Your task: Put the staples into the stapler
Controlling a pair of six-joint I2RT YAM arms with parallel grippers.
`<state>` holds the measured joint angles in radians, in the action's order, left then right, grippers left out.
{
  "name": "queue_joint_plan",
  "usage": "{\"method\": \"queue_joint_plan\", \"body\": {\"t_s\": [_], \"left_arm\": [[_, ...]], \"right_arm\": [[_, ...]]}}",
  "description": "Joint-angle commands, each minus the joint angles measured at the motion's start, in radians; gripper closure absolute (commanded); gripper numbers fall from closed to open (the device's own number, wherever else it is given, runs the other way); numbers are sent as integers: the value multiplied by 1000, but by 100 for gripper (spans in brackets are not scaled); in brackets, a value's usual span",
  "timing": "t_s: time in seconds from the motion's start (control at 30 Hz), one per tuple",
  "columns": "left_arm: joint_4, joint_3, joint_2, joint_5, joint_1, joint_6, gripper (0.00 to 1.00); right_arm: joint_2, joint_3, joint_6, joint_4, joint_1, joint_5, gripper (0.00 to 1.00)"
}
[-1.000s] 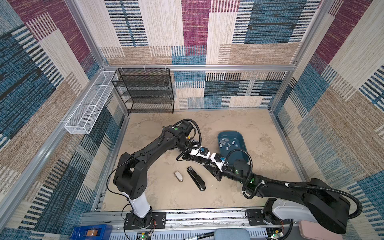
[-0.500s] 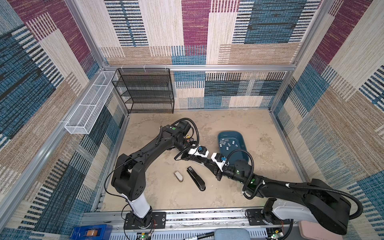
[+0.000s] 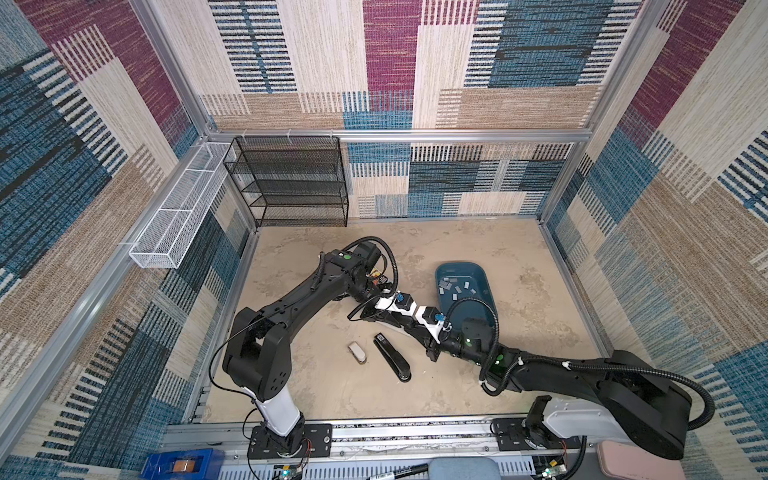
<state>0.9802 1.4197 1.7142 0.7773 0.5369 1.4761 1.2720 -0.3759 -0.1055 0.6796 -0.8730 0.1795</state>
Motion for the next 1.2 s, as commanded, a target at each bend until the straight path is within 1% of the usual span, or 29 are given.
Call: {"method": "queue_joint_plan", "body": {"t_s": [0.0, 0.1, 0.17, 0.2, 0.27, 0.33, 0.43, 0.5, 0.6, 0.7, 0.77, 0.87, 0.93, 1.03, 1.17], "left_arm": [[-18, 5, -11, 104, 4, 29, 100], [-28, 16, -18, 99, 4, 7, 100], [-40, 27, -19, 89, 5, -25, 100], [-58, 28, -20, 82, 5, -47, 93], [-113, 13, -26, 63, 5, -91, 89], [-151, -5, -36, 59, 7, -112, 80], [-263, -50, -63, 35, 18, -196, 76], [-348, -91, -87, -23, 41, -241, 71], [-435, -142, -113, -109, 82, -274, 68], [-496, -172, -137, -130, 91, -316, 66], [-582, -224, -168, -146, 96, -350, 63], [-689, -304, -215, -149, 104, -368, 62], [-729, -337, -236, -137, 109, -377, 62], [-761, -367, -250, -146, 120, -379, 68], [-809, -393, -255, -188, 130, -397, 71]], "right_arm": [[-13, 5, 33, 51, -3, -20, 94], [-24, 20, 43, 61, -14, -40, 99], [-31, 37, 52, 79, -35, -74, 100], [-33, 43, 57, 87, -44, -89, 100], [-36, 62, 80, 111, -65, -141, 100], [-38, 84, 108, 143, -79, -177, 100], [-33, 101, 143, 169, -97, -207, 100], [-29, 91, 154, 156, -108, -228, 100], [-30, 80, 180, 145, -123, -249, 100], [-33, 80, 212, 155, -142, -260, 100], [-34, 81, 228, 158, -157, -288, 100], [-30, 80, 240, 147, -171, -303, 100], [-26, 79, 251, 144, -181, -312, 100], [-20, 72, 268, 137, -200, -333, 100], [-22, 75, 283, 129, -218, -363, 100]]}}
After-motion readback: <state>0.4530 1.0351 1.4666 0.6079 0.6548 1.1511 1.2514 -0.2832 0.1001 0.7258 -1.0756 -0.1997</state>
